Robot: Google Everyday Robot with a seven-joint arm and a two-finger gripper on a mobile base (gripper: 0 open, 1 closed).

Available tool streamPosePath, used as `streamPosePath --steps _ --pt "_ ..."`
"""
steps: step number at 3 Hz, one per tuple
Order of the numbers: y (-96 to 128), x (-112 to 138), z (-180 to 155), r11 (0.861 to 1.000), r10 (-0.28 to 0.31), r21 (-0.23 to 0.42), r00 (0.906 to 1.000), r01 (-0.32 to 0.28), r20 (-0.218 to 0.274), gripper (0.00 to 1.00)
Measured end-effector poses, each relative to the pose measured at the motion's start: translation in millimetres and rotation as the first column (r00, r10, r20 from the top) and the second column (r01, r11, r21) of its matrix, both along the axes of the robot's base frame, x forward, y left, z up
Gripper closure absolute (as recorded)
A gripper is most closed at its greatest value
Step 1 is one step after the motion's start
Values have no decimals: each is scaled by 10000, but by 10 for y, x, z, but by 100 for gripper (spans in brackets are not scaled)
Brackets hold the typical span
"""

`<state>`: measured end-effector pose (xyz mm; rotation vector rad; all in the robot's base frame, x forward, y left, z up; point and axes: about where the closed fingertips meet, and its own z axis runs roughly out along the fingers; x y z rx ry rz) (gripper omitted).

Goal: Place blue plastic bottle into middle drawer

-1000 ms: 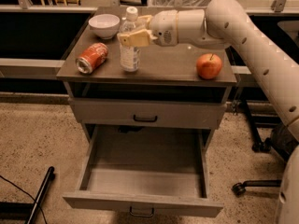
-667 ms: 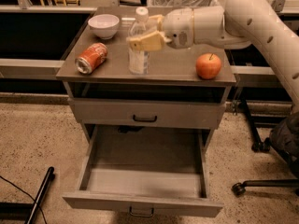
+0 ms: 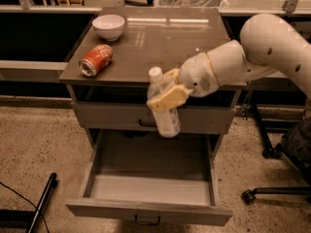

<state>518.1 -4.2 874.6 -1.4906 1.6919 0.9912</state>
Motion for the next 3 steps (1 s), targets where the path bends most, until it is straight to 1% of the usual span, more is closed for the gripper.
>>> streamPosePath --steps 1,2,3 --pt "52 -102 -176 9997 195 -169 9993 -201 -323 100" --pt "83 -59 -252 9956 -20 940 9998 37 -182 100" --pt "101 -253 -832 9640 -694 2564 9975 708 -144 100"
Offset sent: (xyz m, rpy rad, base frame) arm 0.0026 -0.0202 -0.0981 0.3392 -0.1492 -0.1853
